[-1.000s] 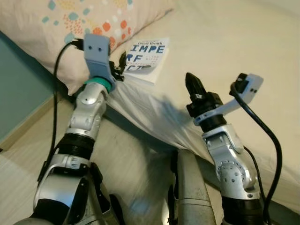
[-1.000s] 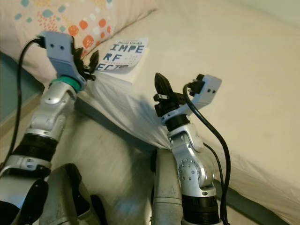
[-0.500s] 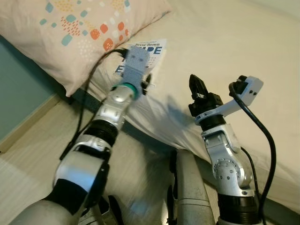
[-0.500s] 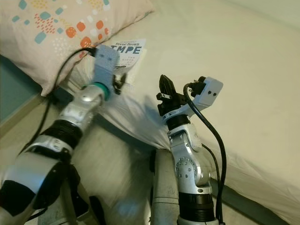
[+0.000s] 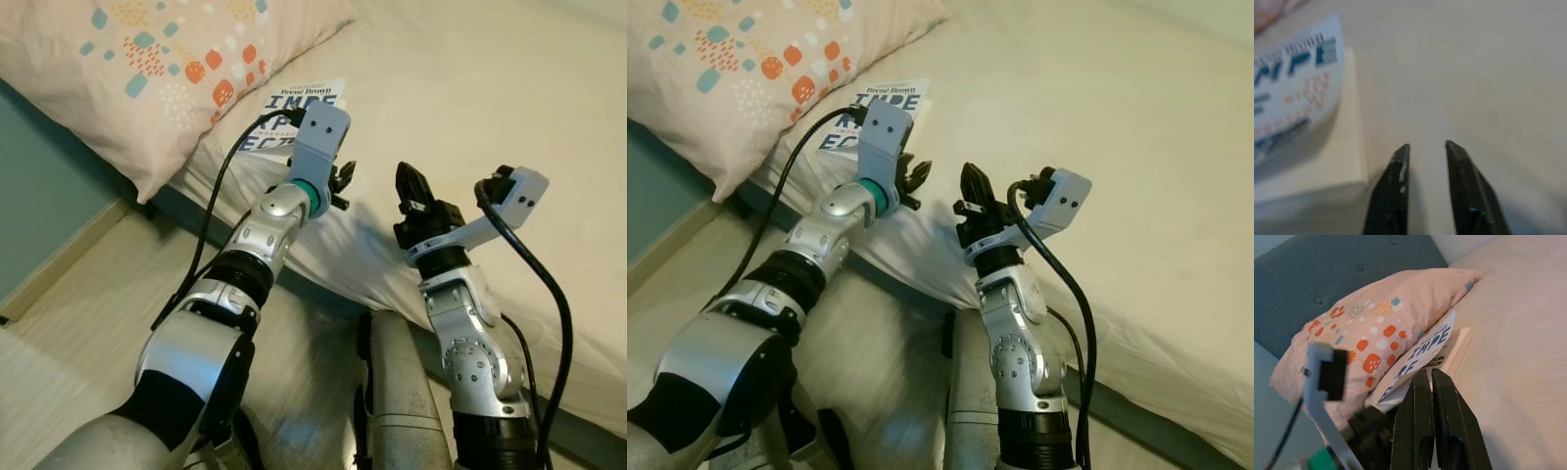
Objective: Clean up the room
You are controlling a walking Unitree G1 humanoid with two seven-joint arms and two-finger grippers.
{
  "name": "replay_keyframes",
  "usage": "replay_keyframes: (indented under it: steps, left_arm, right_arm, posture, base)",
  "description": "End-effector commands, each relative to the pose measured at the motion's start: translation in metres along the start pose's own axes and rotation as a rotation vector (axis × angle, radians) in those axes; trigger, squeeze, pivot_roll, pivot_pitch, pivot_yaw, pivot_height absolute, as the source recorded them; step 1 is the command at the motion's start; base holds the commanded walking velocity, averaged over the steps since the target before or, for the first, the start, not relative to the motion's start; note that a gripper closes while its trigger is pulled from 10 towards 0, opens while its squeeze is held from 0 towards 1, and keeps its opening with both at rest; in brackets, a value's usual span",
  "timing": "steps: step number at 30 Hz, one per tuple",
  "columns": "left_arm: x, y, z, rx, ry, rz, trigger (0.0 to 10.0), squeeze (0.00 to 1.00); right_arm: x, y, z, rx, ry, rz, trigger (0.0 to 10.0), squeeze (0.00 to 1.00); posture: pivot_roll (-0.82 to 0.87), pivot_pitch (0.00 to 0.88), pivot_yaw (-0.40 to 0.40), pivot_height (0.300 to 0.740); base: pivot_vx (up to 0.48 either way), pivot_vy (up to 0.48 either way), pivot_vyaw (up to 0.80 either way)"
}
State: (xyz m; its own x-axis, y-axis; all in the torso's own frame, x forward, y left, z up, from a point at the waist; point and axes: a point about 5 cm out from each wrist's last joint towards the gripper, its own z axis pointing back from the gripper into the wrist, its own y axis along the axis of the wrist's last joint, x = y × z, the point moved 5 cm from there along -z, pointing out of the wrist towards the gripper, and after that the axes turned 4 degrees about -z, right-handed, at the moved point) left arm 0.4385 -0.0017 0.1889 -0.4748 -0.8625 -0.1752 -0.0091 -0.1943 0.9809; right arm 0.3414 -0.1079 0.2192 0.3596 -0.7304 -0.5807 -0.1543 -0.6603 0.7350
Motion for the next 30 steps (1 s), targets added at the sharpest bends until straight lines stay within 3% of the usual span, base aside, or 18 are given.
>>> replay_keyframes:
  steps: [1,2,3,4,23,30]
  left_arm:
    - [0.008,-0.004,-0.002,-0.022,-0.007,-0.029,0.0,0.00]
    - [0.009,-0.004,-0.003,-0.026,-0.007,-0.032,1.5,0.00]
    - [0.009,-0.004,-0.003,-0.026,-0.007,-0.032,1.5,0.00]
    - [0.011,-0.005,-0.003,-0.036,-0.005,-0.039,9.9,0.00]
    - [0.004,-0.007,-0.006,-0.083,0.145,-0.008,10.0,0.00]
    - [-0.033,0.001,0.000,-0.063,0.316,0.002,10.0,0.00]
  right_arm:
    - [0.000,-0.001,0.001,0.000,-0.005,0.002,10.0,0.00]
    - [-0.001,-0.002,0.001,-0.001,-0.005,0.001,10.0,0.00]
    - [-0.001,-0.002,0.001,-0.001,-0.005,0.001,10.0,0.00]
    - [-0.002,-0.002,0.002,-0.002,-0.005,0.000,10.0,0.00]
    - [-0.008,-0.002,0.010,-0.001,-0.026,-0.007,10.0,0.00]
    - [-0.007,-0.002,0.013,-0.007,-0.038,-0.007,10.0,0.00]
  posture:
    - [-0.24,0.260,0.105,0.471]
    - [-0.24,0.260,0.105,0.471]
    - [-0.24,0.260,0.105,0.471]
    - [-0.24,0.275,0.107,0.471]
    - [-0.30,0.352,0.114,0.471]
    - [-0.30,0.352,0.111,0.471]
  base:
    - [0.000,0.000,0.00]
    - [0.000,0.000,0.00]
    - [0.000,0.000,0.00]
    - [0.000,0.000,0.00]
    - [0.000,0.000,0.00]
    - [0.000,0.000,0.00]
